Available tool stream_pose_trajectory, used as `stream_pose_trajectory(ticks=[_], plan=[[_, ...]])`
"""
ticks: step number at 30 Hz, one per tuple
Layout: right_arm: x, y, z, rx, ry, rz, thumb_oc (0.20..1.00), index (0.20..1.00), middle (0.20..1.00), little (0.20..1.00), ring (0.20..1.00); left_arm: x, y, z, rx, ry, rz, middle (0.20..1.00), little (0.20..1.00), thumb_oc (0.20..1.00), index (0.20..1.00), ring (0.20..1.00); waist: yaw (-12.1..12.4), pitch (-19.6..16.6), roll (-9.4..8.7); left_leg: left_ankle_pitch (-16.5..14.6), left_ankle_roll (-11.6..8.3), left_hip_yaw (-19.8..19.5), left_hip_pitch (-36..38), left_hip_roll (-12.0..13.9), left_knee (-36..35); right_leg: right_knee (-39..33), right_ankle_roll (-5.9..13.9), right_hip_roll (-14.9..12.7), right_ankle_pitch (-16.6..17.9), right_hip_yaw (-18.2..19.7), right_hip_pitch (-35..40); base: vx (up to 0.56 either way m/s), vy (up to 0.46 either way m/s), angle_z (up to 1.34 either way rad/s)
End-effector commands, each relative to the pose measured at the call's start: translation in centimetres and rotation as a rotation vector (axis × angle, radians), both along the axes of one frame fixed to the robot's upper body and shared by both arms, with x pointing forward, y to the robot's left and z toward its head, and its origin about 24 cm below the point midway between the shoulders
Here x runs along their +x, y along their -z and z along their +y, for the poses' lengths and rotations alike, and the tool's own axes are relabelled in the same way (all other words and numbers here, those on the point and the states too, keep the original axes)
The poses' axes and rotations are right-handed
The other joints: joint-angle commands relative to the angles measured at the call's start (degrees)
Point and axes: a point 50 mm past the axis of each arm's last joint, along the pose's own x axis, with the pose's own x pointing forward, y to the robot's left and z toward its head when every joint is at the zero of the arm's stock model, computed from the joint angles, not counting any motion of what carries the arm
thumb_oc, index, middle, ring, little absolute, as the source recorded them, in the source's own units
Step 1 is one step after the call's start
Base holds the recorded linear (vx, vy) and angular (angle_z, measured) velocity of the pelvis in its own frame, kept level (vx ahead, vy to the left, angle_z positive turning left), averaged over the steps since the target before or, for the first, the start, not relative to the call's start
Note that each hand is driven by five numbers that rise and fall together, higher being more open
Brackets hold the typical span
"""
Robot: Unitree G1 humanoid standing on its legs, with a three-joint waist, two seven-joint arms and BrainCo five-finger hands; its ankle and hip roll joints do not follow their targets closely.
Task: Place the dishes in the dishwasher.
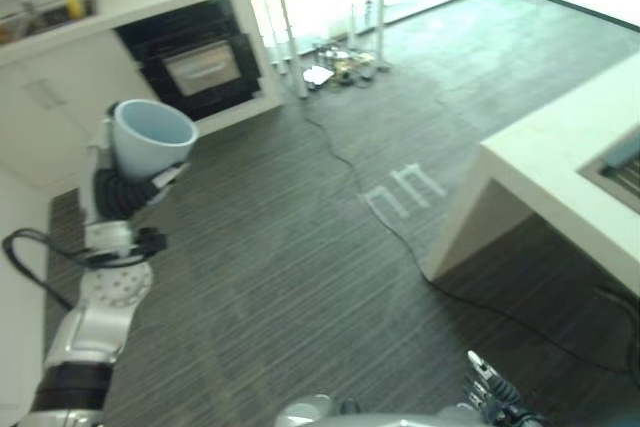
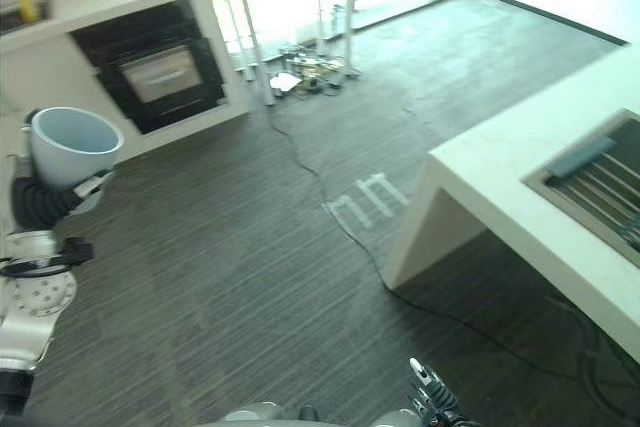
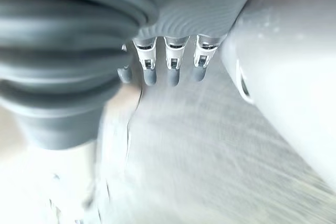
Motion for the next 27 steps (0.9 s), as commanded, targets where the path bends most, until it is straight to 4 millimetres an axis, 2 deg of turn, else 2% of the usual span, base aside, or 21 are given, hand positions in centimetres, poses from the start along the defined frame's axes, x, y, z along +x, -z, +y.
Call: stream_pose_trajectory(ticks=[1,2,4,5,9,13,15,19,22,27], plan=[[-1.2,0.5,-0.3,0.046,-0.030,0.046,1.000,1.000,1.000,1.000,1.000,-0.8,-2.6,-0.5,0.056,0.082,-0.130,0.200,0.200,0.200,0.200,0.200,-3.6,-2.8,-2.04,-0.6,-4.29,-1.3,2.7,0.3,-5.9,-17.2,-0.31,6.5,-1.0,-1.9,4.0,0.09,-0.087,2.73],[-1.3,0.5,-0.5,0.045,-0.039,0.054,1.000,1.000,1.000,1.000,1.000,-0.6,-2.6,-0.6,0.053,0.085,-0.131,0.200,0.200,0.200,0.200,0.200,-3.8,-3.0,-2.38,-0.7,-4.35,-2.1,2.8,0.1,-6.0,-18.9,-0.07,7.0,-0.5,-1.0,4.1,0.10,-0.129,2.29],[-1.9,0.5,-1.2,0.033,-0.067,0.101,1.000,1.000,1.000,1.000,1.000,0.0,-2.9,-1.1,0.046,0.113,-0.115,0.200,0.200,0.200,0.200,0.200,-4.7,-3.3,-3.42,-1.4,-4.21,-5.4,3.0,-0.8,-6.5,-22.6,0.86,8.2,2.2,4.4,2.8,0.11,-0.169,1.64],[-2.5,0.6,-1.6,0.029,-0.072,0.122,1.000,1.000,1.000,1.000,1.000,0.2,-3.0,-1.2,0.058,0.129,-0.099,0.200,0.200,0.200,0.200,0.200,-5.1,-3.1,-3.57,-1.4,-4.37,-7.6,3.1,-0.8,-6.6,-22.1,0.68,9.5,1.6,6.8,2.6,0.11,-0.202,1.26],[-2.2,0.6,-1.3,0.030,-0.134,0.135,1.000,1.000,1.000,1.000,1.000,0.3,-2.5,-1.3,0.073,0.106,-0.059,0.200,0.200,0.200,0.200,0.200,-3.6,-3.5,-4.46,0.0,-5.87,-7.7,1.9,0.2,-5.9,-25.0,-0.96,10.7,0.6,5.4,6.8,0.09,-0.270,1.20],[-1.5,0.5,-1.2,0.021,-0.171,0.131,1.000,1.000,1.000,1.000,1.000,-0.2,-2.2,-0.8,0.069,0.101,-0.010,0.200,0.200,0.200,0.200,0.200,-2.3,-3.4,-4.49,0.3,-6.71,-8.1,1.5,0.7,-4.9,-27.0,-2.18,11.6,-0.2,4.2,9.8,0.10,-0.181,0.37],[-1.3,0.4,-1.3,0.020,-0.159,0.121,1.000,1.000,1.000,1.000,1.000,-0.5,-2.4,-0.7,0.075,0.120,0.006,0.200,0.200,0.200,0.200,0.200,-2.1,-3.3,-4.39,0.5,-7.21,-7.0,1.4,1.4,-4.6,-27.4,-2.56,11.8,-0.5,2.9,10.7,0.07,-0.124,0.17],[-1.8,0.3,-2.1,0.013,-0.069,0.105,1.000,1.000,1.000,1.000,1.000,-0.6,-3.0,-1.4,0.094,0.205,0.006,0.200,0.200,0.200,0.200,0.200,-3.8,-2.7,-3.63,3.3,-9.53,0.9,2.2,4.8,-7.6,-28.5,-2.84,11.6,-0.9,-1.6,12.5,0.04,-0.026,0.60],[-2.6,0.4,-2.4,0.014,-0.054,0.141,1.000,1.000,1.000,1.000,1.000,-0.4,-3.0,-2.1,0.113,0.225,0.009,0.200,0.200,0.200,0.200,0.200,-4.2,-3.0,-3.33,4.2,-10.51,1.5,2.8,5.4,-9.1,-30.1,-2.62,11.0,-0.3,-2.9,13.3,0.07,0.054,0.79],[-3.5,0.7,-2.0,0.024,-0.081,0.167,1.000,1.000,1.000,1.000,1.000,-0.3,-3.0,-2.6,0.128,0.236,0.019,0.200,0.200,0.200,0.200,0.200,-4.6,-3.9,-2.94,3.7,-10.41,2.4,3.8,5.2,-9.9,-32.0,-1.94,10.1,0.8,-3.5,13.9,0.05,0.045,-0.09]])
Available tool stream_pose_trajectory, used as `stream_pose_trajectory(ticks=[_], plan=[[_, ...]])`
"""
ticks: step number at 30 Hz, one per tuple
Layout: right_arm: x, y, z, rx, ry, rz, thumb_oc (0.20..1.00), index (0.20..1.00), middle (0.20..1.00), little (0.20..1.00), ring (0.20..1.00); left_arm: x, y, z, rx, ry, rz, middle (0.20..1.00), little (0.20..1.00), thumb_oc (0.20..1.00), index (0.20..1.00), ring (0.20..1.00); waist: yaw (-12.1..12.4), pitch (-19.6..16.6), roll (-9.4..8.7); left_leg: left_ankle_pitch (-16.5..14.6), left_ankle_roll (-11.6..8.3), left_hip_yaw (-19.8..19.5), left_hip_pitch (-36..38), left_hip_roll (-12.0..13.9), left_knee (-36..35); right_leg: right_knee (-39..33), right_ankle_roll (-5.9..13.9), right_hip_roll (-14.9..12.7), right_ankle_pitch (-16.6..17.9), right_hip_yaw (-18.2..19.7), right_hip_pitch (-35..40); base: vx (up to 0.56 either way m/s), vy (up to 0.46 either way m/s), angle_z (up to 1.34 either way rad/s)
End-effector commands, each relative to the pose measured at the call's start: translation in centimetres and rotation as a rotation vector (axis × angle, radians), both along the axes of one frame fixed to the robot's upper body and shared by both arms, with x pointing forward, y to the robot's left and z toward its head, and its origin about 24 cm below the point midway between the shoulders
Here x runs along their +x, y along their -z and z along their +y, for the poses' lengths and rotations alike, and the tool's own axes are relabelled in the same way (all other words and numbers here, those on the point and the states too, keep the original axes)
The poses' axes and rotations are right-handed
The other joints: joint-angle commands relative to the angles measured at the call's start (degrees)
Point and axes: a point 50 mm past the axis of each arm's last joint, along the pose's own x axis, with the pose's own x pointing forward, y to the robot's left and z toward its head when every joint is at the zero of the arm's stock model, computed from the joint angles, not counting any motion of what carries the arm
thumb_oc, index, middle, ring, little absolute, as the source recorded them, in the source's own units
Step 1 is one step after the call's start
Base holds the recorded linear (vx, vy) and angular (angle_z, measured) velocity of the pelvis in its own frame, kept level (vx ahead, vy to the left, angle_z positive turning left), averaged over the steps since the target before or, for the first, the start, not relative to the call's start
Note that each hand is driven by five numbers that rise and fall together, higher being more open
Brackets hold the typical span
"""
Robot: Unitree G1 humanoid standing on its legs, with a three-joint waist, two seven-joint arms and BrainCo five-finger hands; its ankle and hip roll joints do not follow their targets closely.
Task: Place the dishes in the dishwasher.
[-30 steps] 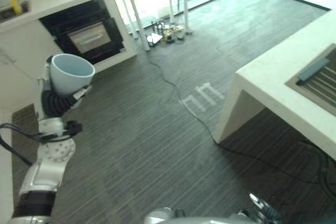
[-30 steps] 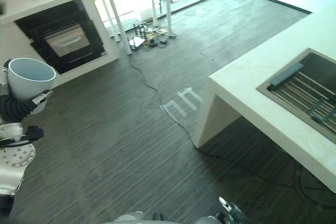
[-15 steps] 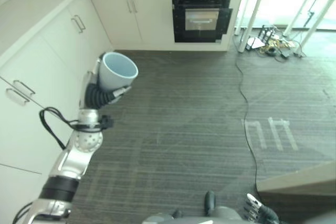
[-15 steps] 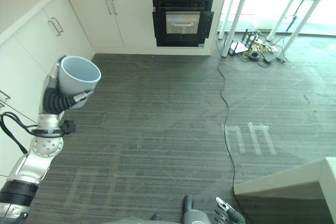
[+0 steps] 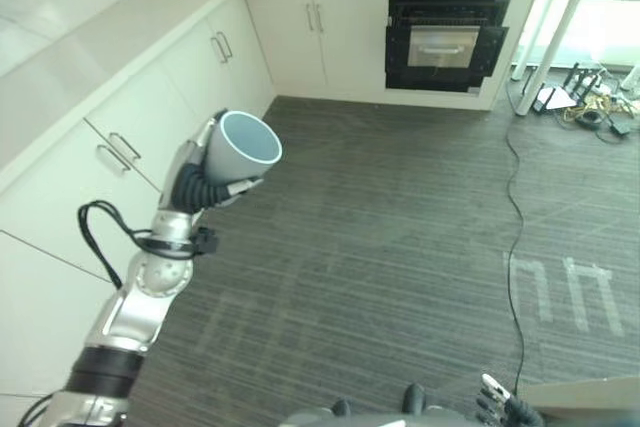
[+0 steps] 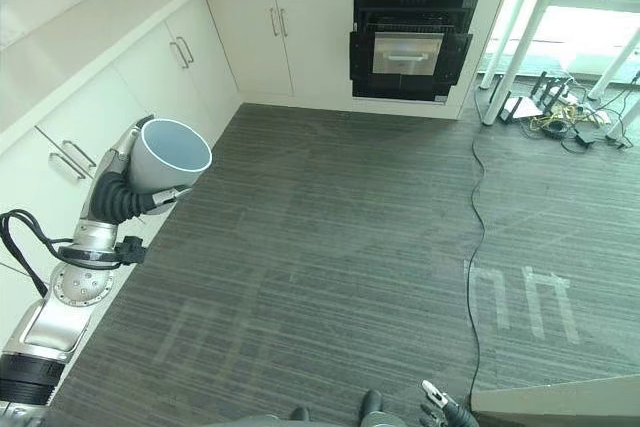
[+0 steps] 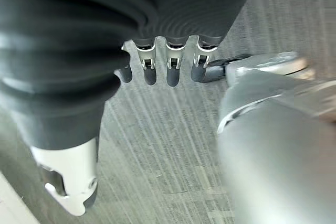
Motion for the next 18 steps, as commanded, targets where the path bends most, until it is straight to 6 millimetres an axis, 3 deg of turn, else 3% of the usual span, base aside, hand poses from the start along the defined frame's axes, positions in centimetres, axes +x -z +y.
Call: stream_pose_trajectory(ticks=[1,8,9,13,18], plan=[[1.0,0.0,0.5,0.016,-0.019,-0.034,1.000,1.000,1.000,1.000,1.000,0.3,-3.6,-0.2,0.004,0.035,-0.145,0.200,0.200,0.200,0.200,0.200,-1.3,-2.1,-2.33,-0.6,-2.97,-0.1,-2.1,1.5,1.4,2.3,5.04,-3.6,-6.5,-0.1,3.9,0.03,0.028,-0.16],[0.2,0.1,0.5,0.024,-0.021,-0.011,1.000,1.000,1.000,1.000,1.000,0.7,-3.9,-0.2,0.014,0.045,-0.121,0.200,0.200,0.200,0.200,0.200,-2.8,-3.0,-2.07,-1.1,-2.10,0.5,-1.5,0.8,0.6,1.3,5.87,-3.6,-5.3,2.4,3.5,0.04,0.034,-0.17],[3.9,-1.3,-1.2,-0.062,0.019,-0.146,1.000,1.000,1.000,1.000,1.000,2.8,-3.1,-0.7,0.000,0.056,0.041,0.200,0.200,0.200,0.200,0.200,-3.9,0.4,-1.61,-0.2,-3.42,4.6,-7.6,2.2,8.5,4.3,3.81,-2.0,-6.9,2.4,1.6,0.05,-0.004,-0.08],[2.4,-1.0,-1.6,-0.099,-0.011,-0.062,1.000,1.000,1.000,1.000,1.000,3.6,-3.6,-0.9,0.000,0.046,0.050,0.200,0.200,0.200,0.200,0.200,-4.8,-0.3,-1.67,0.9,-4.10,4.2,-5.0,3.0,4.0,3.8,3.73,-1.2,-7.6,2.4,2.1,0.03,-0.075,-0.08],[2.0,-0.9,-1.6,-0.108,-0.074,-0.050,1.000,1.000,1.000,1.000,1.000,3.9,-3.3,-1.8,0.058,0.063,0.063,0.200,0.200,0.200,0.200,0.200,-5.7,-0.5,-2.19,0.6,-4.61,4.6,-4.8,3.8,5.6,4.1,2.72,0.0,-8.3,3.2,2.5,-0.01,-0.139,-0.01]])
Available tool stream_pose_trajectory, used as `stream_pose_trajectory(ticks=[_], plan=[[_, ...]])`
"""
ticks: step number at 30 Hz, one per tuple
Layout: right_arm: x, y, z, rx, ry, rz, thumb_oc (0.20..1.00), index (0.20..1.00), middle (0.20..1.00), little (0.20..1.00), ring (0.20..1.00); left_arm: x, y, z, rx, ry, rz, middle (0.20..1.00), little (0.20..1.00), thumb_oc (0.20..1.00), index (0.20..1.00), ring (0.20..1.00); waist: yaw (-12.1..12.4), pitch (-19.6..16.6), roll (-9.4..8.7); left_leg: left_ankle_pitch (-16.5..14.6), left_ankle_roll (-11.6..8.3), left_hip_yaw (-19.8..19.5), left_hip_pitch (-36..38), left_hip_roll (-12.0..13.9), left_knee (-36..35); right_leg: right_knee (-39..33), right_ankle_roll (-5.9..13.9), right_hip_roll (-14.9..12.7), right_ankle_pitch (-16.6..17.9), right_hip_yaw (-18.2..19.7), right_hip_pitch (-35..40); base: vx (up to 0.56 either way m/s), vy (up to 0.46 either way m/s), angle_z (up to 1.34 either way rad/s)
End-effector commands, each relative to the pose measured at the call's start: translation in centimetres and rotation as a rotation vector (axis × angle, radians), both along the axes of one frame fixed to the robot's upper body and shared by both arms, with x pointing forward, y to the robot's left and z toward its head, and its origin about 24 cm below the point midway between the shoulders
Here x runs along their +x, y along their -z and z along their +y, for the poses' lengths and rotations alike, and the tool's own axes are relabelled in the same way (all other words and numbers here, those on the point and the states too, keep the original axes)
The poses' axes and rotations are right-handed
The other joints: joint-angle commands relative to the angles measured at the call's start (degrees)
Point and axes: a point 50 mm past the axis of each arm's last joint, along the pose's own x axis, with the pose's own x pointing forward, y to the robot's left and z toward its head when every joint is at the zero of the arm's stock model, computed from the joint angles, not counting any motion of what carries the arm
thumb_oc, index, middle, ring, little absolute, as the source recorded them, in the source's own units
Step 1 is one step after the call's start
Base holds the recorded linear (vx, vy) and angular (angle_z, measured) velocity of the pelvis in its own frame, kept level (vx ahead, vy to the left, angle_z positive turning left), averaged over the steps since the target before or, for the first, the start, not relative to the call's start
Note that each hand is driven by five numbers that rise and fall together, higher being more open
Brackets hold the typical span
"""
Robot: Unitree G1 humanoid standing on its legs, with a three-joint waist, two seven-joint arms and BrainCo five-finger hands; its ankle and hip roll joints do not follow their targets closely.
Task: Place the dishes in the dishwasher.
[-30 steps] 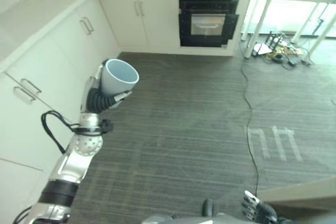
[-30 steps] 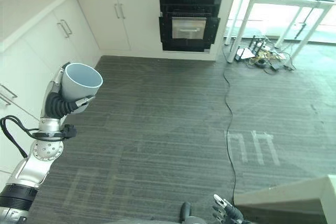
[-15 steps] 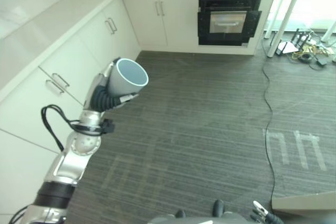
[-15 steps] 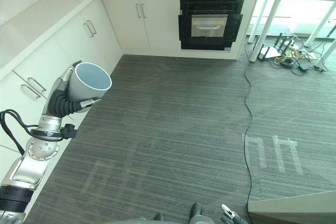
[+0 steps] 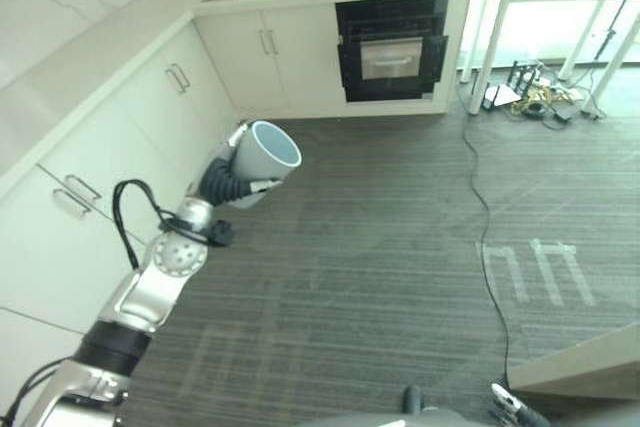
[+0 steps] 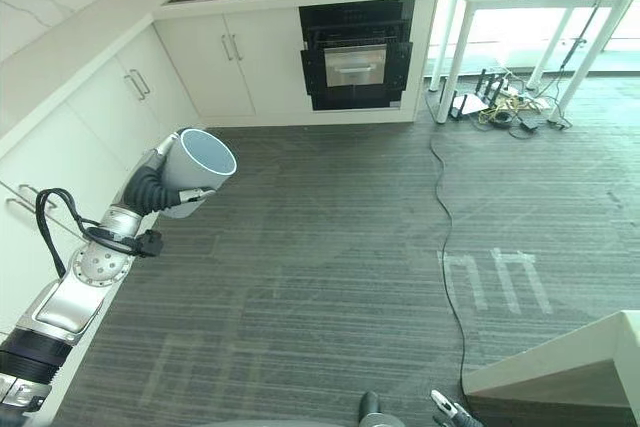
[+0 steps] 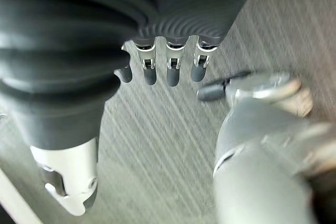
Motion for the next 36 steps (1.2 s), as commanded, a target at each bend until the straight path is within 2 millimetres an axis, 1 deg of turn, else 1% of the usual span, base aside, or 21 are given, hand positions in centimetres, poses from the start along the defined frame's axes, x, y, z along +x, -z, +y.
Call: stream_pose_trajectory(ticks=[1,4,6,7,9,10,11,15,18,19,22,24,25,27,29,30,31,32,34,35,36], plan=[[3.0,-0.4,0.3,-0.009,-0.044,-0.085,1.000,1.000,1.000,1.000,1.000,1.5,-4.7,0.0,0.028,-0.002,-0.183,0.200,0.200,0.200,0.200,0.200,-1.8,2.4,-2.22,-0.2,-4.36,1.2,-4.4,2.5,5.8,4.3,2.86,-1.3,-9.8,0.4,4.4,-0.01,-0.148,0.03],[4.2,-0.7,0.4,-0.041,-0.107,-0.111,1.000,1.000,1.000,1.000,1.000,1.7,-4.6,0.0,0.025,-0.010,-0.188,0.200,0.200,0.200,0.200,0.200,-1.3,2.6,-3.18,-3.7,-3.20,1.0,-6.5,1.6,14.3,5.8,2.29,-2.1,-10.0,0.7,4.2,0.00,-0.129,0.06],[5.7,-1.2,0.3,-0.071,-0.153,-0.149,1.000,1.000,1.000,1.000,1.000,1.7,-4.8,0.1,0.018,-0.002,-0.199,0.200,0.200,0.200,0.200,0.200,0.1,4.5,-4.03,-2.6,-3.25,0.7,-15.2,1.6,29.8,7.0,0.78,-2.2,-10.3,0.9,4.8,0.01,-0.170,-0.08],[6.2,-1.4,0.2,-0.079,-0.164,-0.167,1.000,1.000,1.000,1.000,1.000,1.6,-4.9,0.2,0.018,0.001,-0.204,0.200,0.200,0.200,0.200,0.200,0.8,5.4,-3.83,-1.0,-3.61,0.0,-17.8,1.7,31.5,7.4,0.39,-1.7,-10.7,1.3,5.3,0.08,-0.063,-0.10],[7.0,-1.7,0.2,-0.090,-0.191,-0.188,1.000,1.000,1.000,1.000,1.000,1.3,-4.7,0.4,0.019,0.002,-0.204,0.200,0.200,0.200,0.200,0.200,1.6,6.2,-3.34,1.7,-4.04,-1.0,-19.0,2.0,27.8,7.8,0.24,-0.8,-11.6,2.2,6.3,0.18,0.034,-0.25],[7.5,-1.9,0.3,-0.090,-0.199,-0.204,1.000,1.000,1.000,1.000,1.000,1.2,-4.5,0.6,0.022,0.001,-0.201,0.200,0.200,0.200,0.200,0.200,2.2,6.2,-2.99,4.1,-4.34,-1.3,-19.0,2.7,22.9,7.5,0.30,-0.2,-11.8,2.3,6.7,0.41,0.172,-0.37],[7.8,-1.9,0.5,-0.088,-0.199,-0.206,1.000,1.000,1.000,1.000,1.000,1.2,-4.3,0.4,0.017,0.003,-0.194,0.200,0.200,0.200,0.200,0.200,2.8,6.3,-2.65,8.7,-5.76,-1.0,-19.9,5.0,16.0,6.2,0.31,0.0,-12.0,1.4,8.1,0.45,0.205,-0.39],[7.2,-1.6,0.8,-0.080,-0.205,-0.187,1.000,1.000,1.000,1.000,1.000,1.4,-3.1,0.1,0.010,0.012,-0.150,0.200,0.200,0.200,0.200,0.200,3.3,5.9,-2.15,12.8,-7.54,0.7,-22.0,7.7,10.8,6.8,0.67,-1.1,-13.1,-1.2,9.4,0.44,0.262,-0.04],[6.9,-1.3,1.7,-0.075,-0.222,-0.200,1.000,1.000,1.000,1.000,1.000,0.6,-2.0,0.4,0.014,0.020,-0.136,0.200,0.200,0.200,0.200,0.200,4.1,5.3,-1.53,9.6,-6.38,-0.1,-18.7,5.6,9.0,10.8,1.73,-2.7,-15.8,-1.3,9.7,0.58,0.451,-0.21],[6.8,-1.2,1.9,-0.064,-0.199,-0.207,1.000,1.000,1.000,1.000,1.000,0.3,-1.6,0.4,0.022,0.032,-0.131,0.200,0.200,0.200,0.200,0.200,4.6,5.0,-1.81,7.3,-5.38,-1.3,-18.4,4.0,10.3,12.4,2.13,-3.5,-17.0,-0.8,10.3,0.48,0.397,-0.56],[6.5,-1.0,2.8,-0.044,-0.173,-0.229,1.000,1.000,1.000,1.000,1.000,0.2,-1.4,-0.1,0.050,0.072,-0.133,0.200,0.200,0.200,0.200,0.200,5.1,4.0,-2.10,4.2,-2.74,-2.9,-16.9,0.6,11.1,16.9,3.06,-4.7,-17.3,-0.6,9.8,0.41,0.343,-0.38],[6.7,-0.9,3.6,-0.037,-0.164,-0.249,1.000,1.000,1.000,1.000,1.000,0.3,-1.5,-0.7,0.072,0.104,-0.138,0.200,0.200,0.200,0.200,0.200,4.3,4.1,-2.57,2.1,0.29,-3.7,-14.4,-2.3,10.6,25.8,5.19,-6.7,-13.3,0.1,7.2,0.29,0.323,-0.05],[6.8,-0.9,3.8,-0.034,-0.157,-0.258,1.000,1.000,1.000,1.000,1.000,0.4,-1.6,-1.0,0.079,0.112,-0.140,0.200,0.200,0.200,0.200,0.200,4.1,3.9,-2.32,1.9,1.07,-3.9,-14.0,-2.6,10.2,28.2,5.77,-6.7,-11.4,0.4,5.9,0.30,0.366,0.17],[7.4,-1.1,4.4,-0.028,-0.149,-0.291,1.000,1.000,1.000,1.000,1.000,0.7,-1.9,-1.6,0.104,0.128,-0.148,0.200,0.200,0.200,0.200,0.200,3.2,4.4,-1.81,0.0,3.97,-4.6,-11.4,-5.2,9.2,42.0,7.85,-7.5,-4.7,1.4,1.5,0.28,0.360,0.42],[7.3,-1.1,4.7,-0.022,-0.170,-0.294,1.000,1.000,1.000,1.000,1.000,1.1,-2.2,-1.8,0.119,0.125,-0.138,0.200,0.200,0.200,0.200,0.200,2.7,5.1,-0.91,-1.7,5.45,-4.0,-8.5,-6.0,8.8,54.9,8.25,-9.3,-1.4,0.5,-3.0,0.26,0.303,0.49],[7.3,-1.1,4.7,-0.023,-0.182,-0.295,1.000,1.000,1.000,1.000,1.000,1.2,-2.1,-1.8,0.120,0.122,-0.134,0.200,0.200,0.200,0.200,0.200,2.6,5.3,-0.53,-1.9,5.53,-3.7,-7.6,-5.8,8.6,56.8,7.78,-10.2,-1.6,0.1,-4.5,0.26,0.204,0.23],[7.5,-1.2,4.7,-0.023,-0.199,-0.303,1.000,1.000,1.000,1.000,1.000,1.3,-2.0,-1.9,0.123,0.115,-0.132,0.200,0.200,0.200,0.200,0.200,2.1,5.8,-0.02,-2.4,5.56,-3.1,-5.6,-5.5,8.1,57.2,6.86,-10.3,-3.3,-1.1,-6.9,0.26,0.080,0.00],[7.8,-1.4,4.7,-0.021,-0.203,-0.315,1.000,1.000,1.000,1.000,1.000,1.2,-1.9,-1.9,0.129,0.113,-0.134,0.200,0.200,0.200,0.200,0.200,1.4,6.3,-0.03,-2.6,5.58,-2.9,-4.4,-5.5,7.6,54.0,6.52,-8.6,-5.0,-2.0,-8.2,0.28,-0.002,-0.26],[8.6,-1.8,4.8,-0.023,-0.198,-0.343,1.000,1.000,1.000,1.000,1.000,1.1,-2.2,-2.0,0.143,0.112,-0.138,0.200,0.200,0.200,0.200,0.200,-0.1,7.1,-0.78,-4.2,5.25,-3.0,-1.8,-5.9,7.0,41.6,6.21,-7.1,-6.3,-3.0,-10.1,0.27,-0.114,-0.39],[8.9,-1.9,4.8,-0.022,-0.198,-0.351,1.000,1.000,1.000,1.000,1.000,1.2,-2.3,-2.0,0.147,0.107,-0.140,0.200,0.200,0.200,0.200,0.200,-0.5,7.2,-1.30,-5.5,5.19,-3.0,-0.8,-6.1,6.9,35.2,6.53,-7.6,-5.1,-3.1,-10.6,0.32,-0.191,0.02],[9.4,-2.1,4.7,-0.020,-0.197,-0.368,1.000,1.000,1.000,1.000,1.000,1.4,-2.7,-2.0,0.149,0.101,-0.145,0.200,0.200,0.200,0.200,0.200,-1.4,7.3,-2.33,-7.7,5.12,-3.2,0.4,-6.8,6.9,26.4,7.67,-8.7,-1.6,-2.6,-12.3,0.32,-0.199,0.44]])
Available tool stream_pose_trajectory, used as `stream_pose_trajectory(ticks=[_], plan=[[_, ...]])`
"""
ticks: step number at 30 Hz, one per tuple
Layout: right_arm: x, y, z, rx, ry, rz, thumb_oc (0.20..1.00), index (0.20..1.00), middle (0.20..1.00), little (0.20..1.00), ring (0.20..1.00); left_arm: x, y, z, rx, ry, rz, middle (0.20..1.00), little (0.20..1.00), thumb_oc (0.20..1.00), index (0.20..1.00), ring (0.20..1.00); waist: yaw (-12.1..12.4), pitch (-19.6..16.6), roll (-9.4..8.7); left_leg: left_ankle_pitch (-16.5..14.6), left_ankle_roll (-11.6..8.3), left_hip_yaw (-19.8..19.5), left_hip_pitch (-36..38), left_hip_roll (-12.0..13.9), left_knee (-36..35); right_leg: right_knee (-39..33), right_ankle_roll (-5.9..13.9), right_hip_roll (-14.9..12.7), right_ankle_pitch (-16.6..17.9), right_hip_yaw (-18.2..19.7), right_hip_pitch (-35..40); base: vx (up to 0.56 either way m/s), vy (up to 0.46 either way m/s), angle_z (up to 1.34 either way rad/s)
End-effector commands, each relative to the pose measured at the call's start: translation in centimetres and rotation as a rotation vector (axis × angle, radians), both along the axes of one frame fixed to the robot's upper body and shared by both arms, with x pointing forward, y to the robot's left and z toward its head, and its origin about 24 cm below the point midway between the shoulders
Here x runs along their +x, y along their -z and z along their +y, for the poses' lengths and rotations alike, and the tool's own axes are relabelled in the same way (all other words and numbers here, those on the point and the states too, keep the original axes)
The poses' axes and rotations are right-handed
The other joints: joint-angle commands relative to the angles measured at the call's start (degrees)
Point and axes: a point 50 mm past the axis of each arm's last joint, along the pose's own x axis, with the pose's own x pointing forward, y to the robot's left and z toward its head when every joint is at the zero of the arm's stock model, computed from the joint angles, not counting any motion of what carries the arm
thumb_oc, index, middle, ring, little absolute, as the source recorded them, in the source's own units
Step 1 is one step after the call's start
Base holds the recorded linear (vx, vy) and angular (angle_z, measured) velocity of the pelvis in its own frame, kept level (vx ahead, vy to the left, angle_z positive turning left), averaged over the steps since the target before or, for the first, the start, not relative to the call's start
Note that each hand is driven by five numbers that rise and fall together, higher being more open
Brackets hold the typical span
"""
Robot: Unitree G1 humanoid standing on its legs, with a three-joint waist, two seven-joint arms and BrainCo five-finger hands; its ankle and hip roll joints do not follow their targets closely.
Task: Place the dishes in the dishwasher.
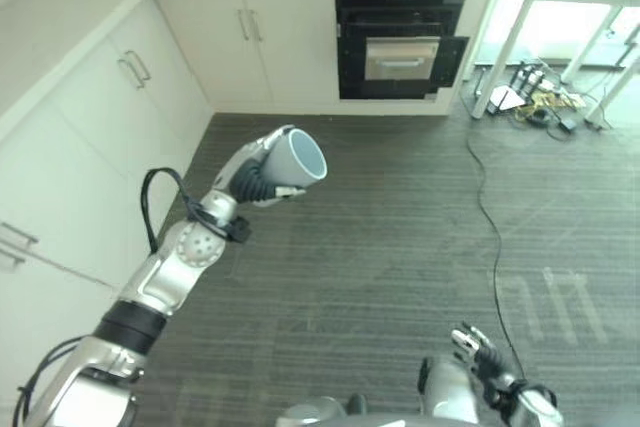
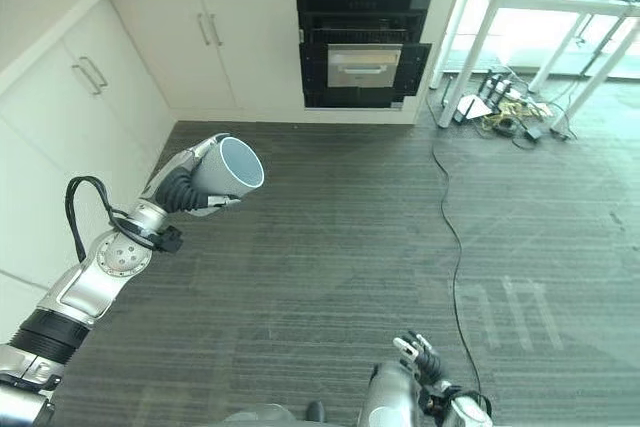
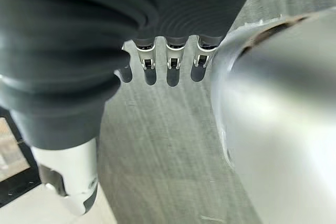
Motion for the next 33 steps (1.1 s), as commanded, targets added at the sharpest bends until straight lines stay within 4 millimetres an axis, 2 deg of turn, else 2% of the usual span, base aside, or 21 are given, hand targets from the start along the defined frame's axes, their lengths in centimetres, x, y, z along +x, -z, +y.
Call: stream_pose_trajectory(ticks=[1,2,4,6,8,10,11,12,13,15,16,17,18,20,22,24,26,27,28,31,33], plan=[[0.0,0.1,-0.4,0.009,0.017,0.005,1.000,1.000,1.000,1.000,1.000,0.0,-3.0,0.2,-0.030,-0.010,-0.122,0.200,0.200,0.200,0.200,0.200,-1.2,-0.1,-2.26,-3.2,-2.75,1.9,-1.9,0.2,3.4,-19.5,6.07,-3.0,13.5,3.3,9.4,0.39,-0.236,0.53],[0.2,0.0,-0.6,0.005,0.015,-0.002,1.000,1.000,1.000,1.000,1.000,0.2,-3.2,0.3,-0.033,-0.007,-0.124,0.200,0.200,0.200,0.200,0.200,-1.8,-0.1,-2.66,-4.7,-3.21,1.3,-0.6,0.2,3.5,-25.1,7.01,-3.7,15.5,4.3,9.1,0.43,-0.243,0.47],[0.4,-0.2,-0.6,-0.007,0.027,-0.015,1.000,1.000,1.000,1.000,1.000,0.2,-3.5,0.0,-0.042,0.044,-0.124,0.200,0.200,0.200,0.200,0.200,-2.5,-0.6,-2.77,-6.4,-3.97,0.8,1.5,0.8,3.5,-27.5,7.94,-4.5,17.5,5.6,9.0,0.46,-0.314,0.52],[0.5,-0.2,-0.6,0.003,0.036,-0.011,1.000,1.000,1.000,1.000,1.000,0.0,-3.4,-0.4,-0.046,0.084,-0.108,0.200,0.200,0.200,0.200,0.200,-2.3,-1.7,-2.82,-6.6,-4.48,0.7,1.9,1.6,4.2,-27.1,7.55,-3.7,14.6,5.2,10.5,0.42,-0.396,0.44],[0.6,-0.2,-0.5,0.001,0.028,0.001,1.000,1.000,1.000,1.000,1.000,-0.2,-3.1,-0.7,-0.068,0.070,-0.093,0.200,0.200,0.200,0.200,0.200,-2.5,-2.6,-2.89,-7.8,-5.28,1.6,2.1,2.9,7.2,-24.6,6.12,-2.3,11.4,5.2,11.1,0.39,-0.382,0.06],[0.6,-0.2,-0.7,-0.023,-0.004,0.012,1.000,1.000,1.000,1.000,1.000,-0.3,-3.2,-0.7,-0.092,0.054,-0.097,0.200,0.200,0.200,0.200,0.200,-2.6,-3.3,-2.35,-4.4,-7.68,1.9,1.7,4.6,11.8,-24.8,3.71,-0.2,8.9,4.6,12.8,0.33,-0.337,0.22],[0.6,-0.3,-1.0,-0.037,-0.012,0.012,1.000,1.000,1.000,1.000,1.000,-0.3,-3.4,-0.8,-0.103,0.053,-0.105,0.200,0.200,0.200,0.200,0.200,-2.5,-3.5,-2.09,0.3,-9.49,1.1,0.3,5.5,17.0,-25.8,2.14,1.4,7.8,4.8,14.2,0.25,-0.297,-0.05],[0.6,-0.4,-1.3,-0.046,-0.017,0.010,1.000,1.000,1.000,1.000,1.000,-0.4,-3.5,-0.8,-0.110,0.052,-0.111,0.200,0.200,0.200,0.200,0.200,-2.3,-3.6,-2.08,3.0,-10.49,0.7,-1.2,5.9,20.3,-26.5,1.20,2.1,7.3,4.9,15.3,0.25,-0.342,-0.51],[0.5,-0.6,-1.9,-0.064,-0.028,0.008,1.000,1.000,1.000,1.000,1.000,-0.5,-3.8,-0.7,-0.121,0.050,-0.122,0.200,0.200,0.200,0.200,0.200,-1.8,-3.6,-2.41,6.9,-11.94,0.4,-4.8,6.3,28.6,-27.3,-0.53,2.6,6.2,4.7,17.0,0.25,-0.345,-0.45],[0.3,-0.9,-3.1,-0.090,-0.021,0.008,1.000,1.000,1.000,1.000,1.000,-0.5,-4.2,-0.3,-0.128,0.047,-0.126,0.200,0.200,0.200,0.200,0.200,-0.8,-2.9,-3.13,8.5,-12.55,1.2,-13.5,8.1,45.7,-27.1,-3.24,2.9,3.8,4.3,19.6,0.26,-0.368,-0.23],[0.3,-0.9,-3.4,-0.089,-0.007,0.009,1.000,1.000,1.000,1.000,1.000,-0.6,-4.3,-0.2,-0.127,0.052,-0.123,0.200,0.200,0.200,0.200,0.200,-0.6,-2.8,-3.55,8.5,-12.16,1.7,-16.7,8.6,48.7,-27.4,-3.85,2.9,3.3,4.3,20.5,0.27,-0.279,-0.30],[0.1,-0.9,-3.8,-0.081,0.009,0.011,1.000,1.000,1.000,1.000,1.000,-0.6,-4.2,-0.2,-0.122,0.063,-0.116,0.200,0.200,0.200,0.200,0.200,0.2,-2.0,-3.46,6.5,-11.12,2.3,-20.5,8.7,50.3,-27.7,-4.07,3.5,2.7,4.8,22.5,0.29,-0.143,-0.42],[0.1,-0.9,-3.9,-0.077,0.006,0.014,1.000,1.000,1.000,1.000,1.000,-0.7,-4.0,-0.1,-0.116,0.064,-0.109,0.200,0.200,0.200,0.200,0.200,0.7,-1.7,-3.40,4.8,-9.99,2.7,-22.0,7.3,47.2,-28.2,-3.83,3.8,2.6,5.5,23.5,0.32,-0.054,-0.37],[0.3,-0.8,-3.6,-0.076,-0.004,0.022,1.000,1.000,1.000,1.000,1.000,-0.7,-3.5,-0.1,-0.108,0.058,-0.104,0.200,0.200,0.200,0.200,0.200,1.3,-1.3,-3.54,4.5,-8.80,4.0,-22.2,6.9,37.1,-29.0,-3.39,4.0,2.0,7.0,24.9,0.34,0.068,-0.51],[0.1,-0.6,-3.5,-0.076,-0.002,0.035,1.000,1.000,1.000,1.000,1.000,-0.8,-3.1,-0.2,-0.111,0.054,-0.102,0.200,0.200,0.200,0.200,0.200,2.0,-1.1,-2.02,7.7,-10.21,2.8,-21.5,7.1,18.5,-29.8,-2.37,5.4,0.6,8.2,26.8,0.47,0.201,-0.64],[0.0,-0.3,-3.1,-0.079,-0.012,0.046,1.000,1.000,1.000,1.000,1.000,-1.0,-2.6,-0.3,-0.109,0.050,-0.092,0.200,0.200,0.200,0.200,0.200,3.4,-0.9,-1.24,11.4,-11.82,-0.7,-21.8,6.3,8.9,-31.1,-1.52,6.1,0.0,10.2,29.3,0.46,0.200,-0.42],[-0.2,-0.1,-2.8,-0.081,-0.027,0.057,1.000,1.000,1.000,1.000,1.000,-1.3,-2.2,-0.1,-0.107,0.051,-0.087,0.200,0.200,0.200,0.200,0.200,5.0,-1.3,-0.98,14.6,-12.76,-2.3,-23.3,6.2,4.5,-32.9,-0.81,6.1,-0.6,11.7,32.3,0.40,0.161,-0.50],[-0.3,0.0,-2.8,-0.081,-0.027,0.059,1.000,1.000,1.000,1.000,1.000,-1.4,-2.2,-0.1,-0.107,0.054,-0.088,0.200,0.200,0.200,0.200,0.200,5.1,-1.4,-0.98,14.9,-12.80,-2.2,-23.8,6.3,4.6,-33.2,-0.67,6.0,-0.7,11.9,32.8,0.38,0.193,-0.82],[-0.4,0.1,-2.7,-0.083,-0.021,0.065,1.000,1.000,1.000,1.000,1.000,-1.6,-2.1,0.0,-0.108,0.062,-0.090,0.200,0.200,0.200,0.200,0.200,5.2,-2.1,-0.90,14.3,-12.24,-0.6,-23.1,6.4,4.1,-33.5,-0.25,5.8,-1.3,11.6,33.4,0.39,0.248,-0.80],[-0.4,0.4,-2.2,-0.074,0.003,0.094,1.000,1.000,1.000,1.000,1.000,-1.7,-1.8,0.2,-0.106,0.049,-0.079,0.200,0.200,0.200,0.200,0.200,5.3,-3.3,-0.65,12.0,-10.46,-2.6,-20.4,4.7,4.4,-30.9,0.66,4.7,-2.1,12.3,32.5,0.38,0.255,-0.60],[-0.8,0.8,-1.8,-0.064,0.025,0.121,1.000,1.000,1.000,1.000,1.000,-1.7,-1.7,0.3,-0.111,0.058,-0.072,0.200,0.200,0.200,0.200,0.200,5.1,-3.7,-0.41,10.1,-8.95,-2.4,-18.1,3.8,4.8,-26.4,1.01,4.0,-2.5,11.1,31.2,0.33,0.226,-0.63]])
